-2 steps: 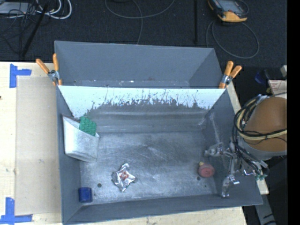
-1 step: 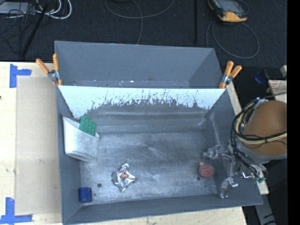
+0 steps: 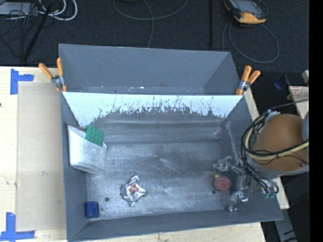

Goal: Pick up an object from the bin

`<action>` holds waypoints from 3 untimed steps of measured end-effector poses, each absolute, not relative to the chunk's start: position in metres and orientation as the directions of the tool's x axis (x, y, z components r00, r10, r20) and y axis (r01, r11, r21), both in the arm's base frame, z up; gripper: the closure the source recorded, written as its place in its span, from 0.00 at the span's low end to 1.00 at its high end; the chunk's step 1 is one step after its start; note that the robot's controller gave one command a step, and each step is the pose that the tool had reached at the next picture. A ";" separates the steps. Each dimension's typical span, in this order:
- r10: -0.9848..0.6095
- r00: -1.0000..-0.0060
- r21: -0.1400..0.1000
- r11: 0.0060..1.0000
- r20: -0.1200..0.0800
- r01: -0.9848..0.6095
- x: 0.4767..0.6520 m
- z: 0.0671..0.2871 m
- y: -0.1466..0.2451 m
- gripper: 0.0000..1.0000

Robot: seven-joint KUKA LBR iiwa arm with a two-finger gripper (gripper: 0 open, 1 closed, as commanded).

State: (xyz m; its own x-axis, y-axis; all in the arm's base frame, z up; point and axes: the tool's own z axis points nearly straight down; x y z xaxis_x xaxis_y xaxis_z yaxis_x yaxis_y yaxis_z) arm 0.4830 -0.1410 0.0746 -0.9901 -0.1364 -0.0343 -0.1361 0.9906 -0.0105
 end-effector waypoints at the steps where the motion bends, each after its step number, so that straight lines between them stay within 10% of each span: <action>1: -0.140 -0.990 -0.004 0.990 -0.016 -0.140 0.487 0.076 -0.141 0.00; 2: -0.142 -0.990 -0.002 0.990 -0.008 -0.142 0.486 0.076 -0.141 1.00; 3: -0.146 -0.989 0.000 0.989 -0.002 -0.146 0.487 0.111 -0.140 1.00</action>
Offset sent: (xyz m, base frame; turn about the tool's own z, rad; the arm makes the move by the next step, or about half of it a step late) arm 0.0000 0.0000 0.0000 0.0002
